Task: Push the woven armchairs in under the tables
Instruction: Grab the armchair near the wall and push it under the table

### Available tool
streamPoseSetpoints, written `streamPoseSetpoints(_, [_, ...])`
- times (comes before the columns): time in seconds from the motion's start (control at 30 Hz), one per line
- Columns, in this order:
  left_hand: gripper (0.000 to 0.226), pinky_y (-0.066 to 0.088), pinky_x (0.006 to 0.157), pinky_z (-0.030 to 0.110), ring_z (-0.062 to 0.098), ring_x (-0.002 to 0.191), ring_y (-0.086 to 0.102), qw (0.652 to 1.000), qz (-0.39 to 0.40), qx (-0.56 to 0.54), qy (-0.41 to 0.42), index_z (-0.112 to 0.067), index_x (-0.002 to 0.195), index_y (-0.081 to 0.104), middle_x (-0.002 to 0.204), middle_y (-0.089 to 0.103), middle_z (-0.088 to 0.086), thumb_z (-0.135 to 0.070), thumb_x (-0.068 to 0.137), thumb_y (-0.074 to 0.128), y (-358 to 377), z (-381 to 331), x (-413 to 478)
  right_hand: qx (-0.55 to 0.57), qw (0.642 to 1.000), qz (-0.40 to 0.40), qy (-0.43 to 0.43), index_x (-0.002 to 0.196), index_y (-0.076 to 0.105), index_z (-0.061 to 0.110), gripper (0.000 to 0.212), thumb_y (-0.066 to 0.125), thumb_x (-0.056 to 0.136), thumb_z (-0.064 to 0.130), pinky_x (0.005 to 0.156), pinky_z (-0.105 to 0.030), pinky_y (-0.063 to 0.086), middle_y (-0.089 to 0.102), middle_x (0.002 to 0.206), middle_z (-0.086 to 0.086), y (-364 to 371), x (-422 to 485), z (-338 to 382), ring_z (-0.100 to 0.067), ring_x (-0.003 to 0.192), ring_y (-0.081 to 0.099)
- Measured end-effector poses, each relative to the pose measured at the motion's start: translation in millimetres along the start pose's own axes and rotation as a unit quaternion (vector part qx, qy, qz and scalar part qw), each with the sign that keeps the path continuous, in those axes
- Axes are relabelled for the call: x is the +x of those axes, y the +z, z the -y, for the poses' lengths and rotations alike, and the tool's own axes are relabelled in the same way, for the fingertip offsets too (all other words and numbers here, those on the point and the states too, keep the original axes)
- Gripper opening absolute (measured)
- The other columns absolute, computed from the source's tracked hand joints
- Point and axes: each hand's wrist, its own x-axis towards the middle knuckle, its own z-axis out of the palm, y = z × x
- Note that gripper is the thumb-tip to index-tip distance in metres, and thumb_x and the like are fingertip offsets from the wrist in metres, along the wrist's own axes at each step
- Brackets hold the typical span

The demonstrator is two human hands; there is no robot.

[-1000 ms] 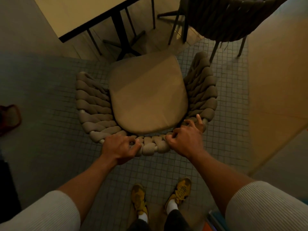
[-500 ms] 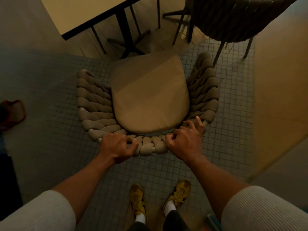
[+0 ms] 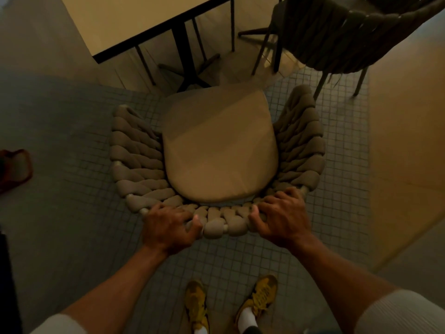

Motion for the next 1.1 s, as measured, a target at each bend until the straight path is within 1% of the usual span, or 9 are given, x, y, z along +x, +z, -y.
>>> streamPoseSetpoints(0.1, [0.041,0.047,0.067,0.036,0.026,0.056,0.062,1.0,-0.001,0.005,-0.022,-0.022,0.065,0.074,0.06,0.067,0.003,-0.045,0.089,0.051,-1,0,22,-0.018,1.0,-0.005,0.019,0.068,0.078,0.025,0.049,0.046,0.096,0.05,0.087,-0.039,0.036,0.073,0.069,0.008,-1,20,-7,-0.015,0.067,0.059])
streamPoseSetpoints(0.17, [0.041,0.044,0.067,0.035,0.027,0.056,0.062,0.999,0.002,0.016,-0.037,-0.023,0.068,0.076,0.058,0.067,0.004,-0.045,0.09,0.049,0,-3,42,-0.033,0.999,0.011,0.03,0.068,0.078,0.025,0.051,0.043,0.097,0.049,0.088,-0.039,0.036,0.074,0.069,0.008,-3,36,-15,-0.014,0.067,0.061])
streamPoseSetpoints(0.27, [0.043,0.04,0.068,0.034,0.025,0.056,0.061,0.999,0.014,0.021,-0.037,-0.024,0.068,0.076,0.058,0.067,0.003,-0.045,0.092,0.047,1,-5,60,-0.048,0.998,0.03,0.032,0.066,0.076,0.025,0.052,0.042,0.097,0.049,0.088,-0.039,0.037,0.074,0.07,0.009,-5,48,-26,-0.013,0.067,0.062])
streamPoseSetpoints(0.43, [0.044,0.04,0.066,0.033,0.025,0.054,0.061,0.997,0.019,0.034,-0.063,-0.021,0.064,0.075,0.057,0.067,0.004,-0.044,0.09,0.047,-1,-22,74,-0.042,0.998,0.022,0.028,0.062,0.073,0.026,0.047,0.046,0.095,0.046,0.089,-0.04,0.037,0.072,0.067,0.008,-3,58,-45,-0.013,0.068,0.059])
streamPoseSetpoints(0.6, [0.047,0.038,0.069,0.034,0.024,0.057,0.063,0.993,0.053,0.034,-0.103,-0.02,0.066,0.076,0.061,0.07,0.004,-0.045,0.091,0.046,6,-58,92,-0.043,0.999,0.026,0.016,0.07,0.078,0.029,0.042,0.047,0.093,0.047,0.097,-0.039,0.036,0.074,0.072,0.012,-6,72,-88,-0.011,0.077,0.059])
streamPoseSetpoints(0.73, [0.044,0.039,0.066,0.034,0.025,0.053,0.062,0.988,0.074,0.03,-0.135,-0.018,0.06,0.072,0.059,0.069,0.005,-0.043,0.089,0.051,7,-95,116,-0.053,0.997,0.057,0.015,0.075,0.079,0.036,0.043,0.042,0.093,0.05,0.107,-0.038,0.031,0.075,0.082,0.019,-8,91,-131,-0.006,0.089,0.056])
streamPoseSetpoints(0.8, [0.043,0.042,0.065,0.035,0.025,0.053,0.062,0.985,0.082,0.022,-0.15,-0.018,0.06,0.071,0.058,0.068,0.005,-0.043,0.088,0.052,9,-113,127,-0.043,0.997,0.056,0.006,0.077,0.078,0.039,0.037,0.045,0.092,0.048,0.111,-0.039,0.03,0.075,0.082,0.019,-13,99,-151,-0.007,0.092,0.057])
streamPoseSetpoints(0.93, [0.045,0.039,0.068,0.038,0.028,0.06,0.063,0.979,0.125,0.032,-0.161,-0.021,0.067,0.07,0.063,0.069,0.005,-0.047,0.093,0.046,24,-140,146,-0.037,0.997,0.062,-0.018,0.082,0.079,0.042,0.036,0.044,0.091,0.048,0.117,-0.043,0.027,0.074,0.082,0.021,-21,115,-185,-0.009,0.098,0.057])
streamPoseSetpoints(1.1, [0.049,0.042,0.062,0.033,0.026,0.054,0.062,0.982,0.086,-0.001,-0.169,-0.018,0.061,0.073,0.057,0.067,0.006,-0.047,0.091,0.048,24,-159,170,-0.049,0.994,0.091,-0.025,0.083,0.08,0.039,0.043,0.039,0.088,0.052,0.122,-0.041,0.019,0.076,0.085,0.018,-25,138,-214,-0.008,0.104,0.058])
